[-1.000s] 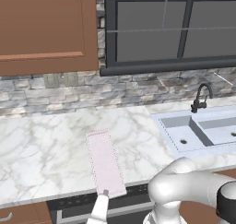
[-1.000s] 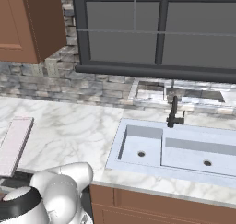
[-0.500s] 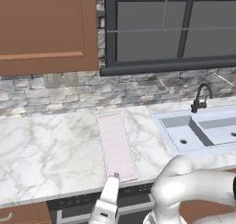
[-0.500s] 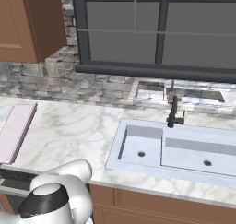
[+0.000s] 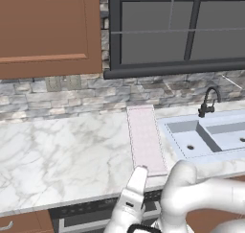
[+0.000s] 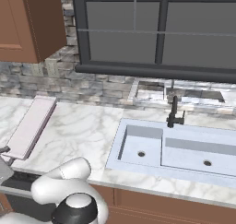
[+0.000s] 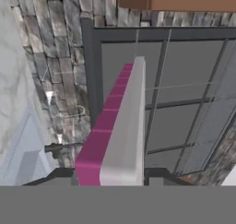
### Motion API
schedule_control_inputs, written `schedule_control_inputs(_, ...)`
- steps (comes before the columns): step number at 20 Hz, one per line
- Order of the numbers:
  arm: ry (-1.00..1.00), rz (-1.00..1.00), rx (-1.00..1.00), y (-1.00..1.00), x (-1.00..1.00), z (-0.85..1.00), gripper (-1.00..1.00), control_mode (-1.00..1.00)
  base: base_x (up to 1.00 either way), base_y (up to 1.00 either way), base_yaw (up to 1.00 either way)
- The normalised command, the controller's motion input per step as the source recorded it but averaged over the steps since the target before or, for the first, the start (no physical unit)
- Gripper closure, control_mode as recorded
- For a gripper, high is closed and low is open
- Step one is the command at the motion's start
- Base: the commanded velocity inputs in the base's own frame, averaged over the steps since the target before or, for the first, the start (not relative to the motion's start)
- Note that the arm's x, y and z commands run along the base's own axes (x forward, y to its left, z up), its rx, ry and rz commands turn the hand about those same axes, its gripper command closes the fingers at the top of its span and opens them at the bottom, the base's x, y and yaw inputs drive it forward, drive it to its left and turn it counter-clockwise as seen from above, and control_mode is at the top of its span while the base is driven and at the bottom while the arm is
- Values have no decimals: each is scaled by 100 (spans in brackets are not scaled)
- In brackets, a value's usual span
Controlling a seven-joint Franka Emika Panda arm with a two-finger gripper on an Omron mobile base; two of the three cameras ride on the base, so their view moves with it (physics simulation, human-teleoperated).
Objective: The ice cube tray has been filled with water. Take the tray and place it in the freezer to make ice. Close the freezer door after placing the tray.
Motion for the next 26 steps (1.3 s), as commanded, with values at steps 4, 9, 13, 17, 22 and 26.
schedule_control_inputs(4,0,-15,4,-52,0,23,100,-100,0,0,0)
schedule_control_inputs(9,0,-13,5,-45,0,16,100,-100,0,0,0)
schedule_control_inputs(13,0,-9,4,-34,0,11,100,-100,0,0,0)
schedule_control_inputs(17,0,-6,4,-30,7,4,100,-100,0,0,0)
schedule_control_inputs(22,4,-4,6,-37,20,8,100,-100,0,0,0)
schedule_control_inputs(26,5,-4,8,-29,20,10,100,-100,0,0,0)
